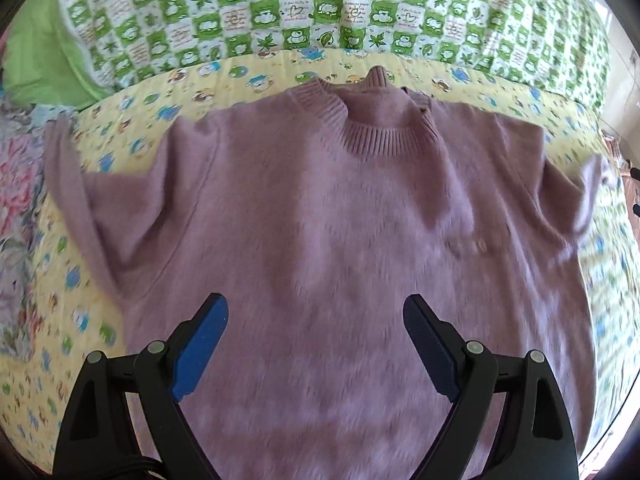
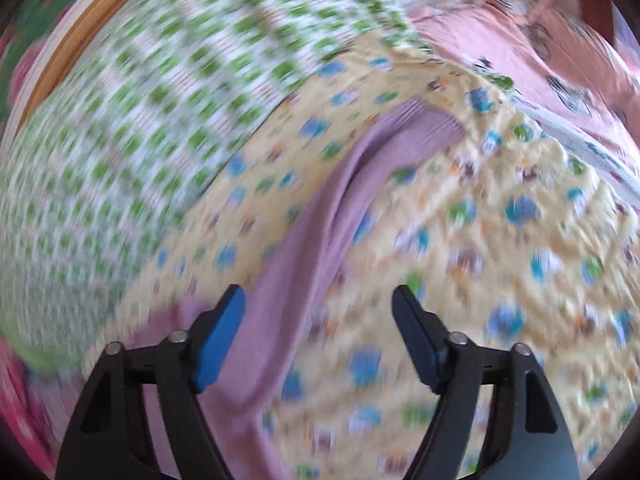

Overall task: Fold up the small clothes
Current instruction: 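Grasp a sweater sleeve with the right gripper and lift it across the body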

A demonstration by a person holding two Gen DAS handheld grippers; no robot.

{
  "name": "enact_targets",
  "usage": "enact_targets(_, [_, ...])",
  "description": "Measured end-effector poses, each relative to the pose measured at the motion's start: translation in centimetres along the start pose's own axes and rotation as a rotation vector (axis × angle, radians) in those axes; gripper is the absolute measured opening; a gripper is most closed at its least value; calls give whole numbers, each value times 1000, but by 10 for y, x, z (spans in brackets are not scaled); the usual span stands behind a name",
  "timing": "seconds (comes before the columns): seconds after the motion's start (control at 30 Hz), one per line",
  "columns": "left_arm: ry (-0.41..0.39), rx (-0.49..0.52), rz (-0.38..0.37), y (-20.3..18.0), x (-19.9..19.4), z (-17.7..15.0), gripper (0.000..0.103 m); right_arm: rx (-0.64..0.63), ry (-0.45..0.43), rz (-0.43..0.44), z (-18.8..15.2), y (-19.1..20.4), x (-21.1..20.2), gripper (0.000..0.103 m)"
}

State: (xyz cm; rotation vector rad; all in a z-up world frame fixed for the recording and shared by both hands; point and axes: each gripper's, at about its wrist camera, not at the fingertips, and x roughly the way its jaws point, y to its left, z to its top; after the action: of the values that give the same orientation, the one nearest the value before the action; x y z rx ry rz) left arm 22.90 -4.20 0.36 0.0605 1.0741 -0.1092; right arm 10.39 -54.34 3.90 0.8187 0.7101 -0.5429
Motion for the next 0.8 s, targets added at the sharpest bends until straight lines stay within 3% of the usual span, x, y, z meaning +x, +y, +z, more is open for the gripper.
enact_targets(0.13, [4, -16, 3, -5, 24, 28, 90, 82, -3, -57, 39, -32, 37, 62])
enact_targets(0.33, [16, -56, -2, -4, 60, 60, 90, 179, -21, -42, 72, -72, 78, 62])
enact_targets(0.37, [20, -64, -1, -2, 65, 62, 90, 187, -19, -34, 75, -77, 84, 59])
enact_targets(0.43, [27, -78, -2, 1, 75, 69, 90, 199, -20, -3, 80, -82, 91, 41])
enact_targets(0.47, [39, -80, 7, 3, 82, 71, 90, 200, -27, 8, 82, -84, 91, 24])
enact_targets(0.5, [48, -81, 12, 3, 87, 72, 90, 197, -40, 41, 83, -82, 87, 10])
enact_targets(0.67, [52, -83, 5, 10, 96, 71, 90, 27, -221, 315, 73, -20, 12, 10])
enact_targets(0.73, [64, -76, 12, 10, 93, 62, 90, -82, -240, 446, 61, 27, -21, 10])
enact_targets(0.8, [47, -76, 9, 14, 84, 58, 90, -212, -205, 598, 35, 90, -53, 10])
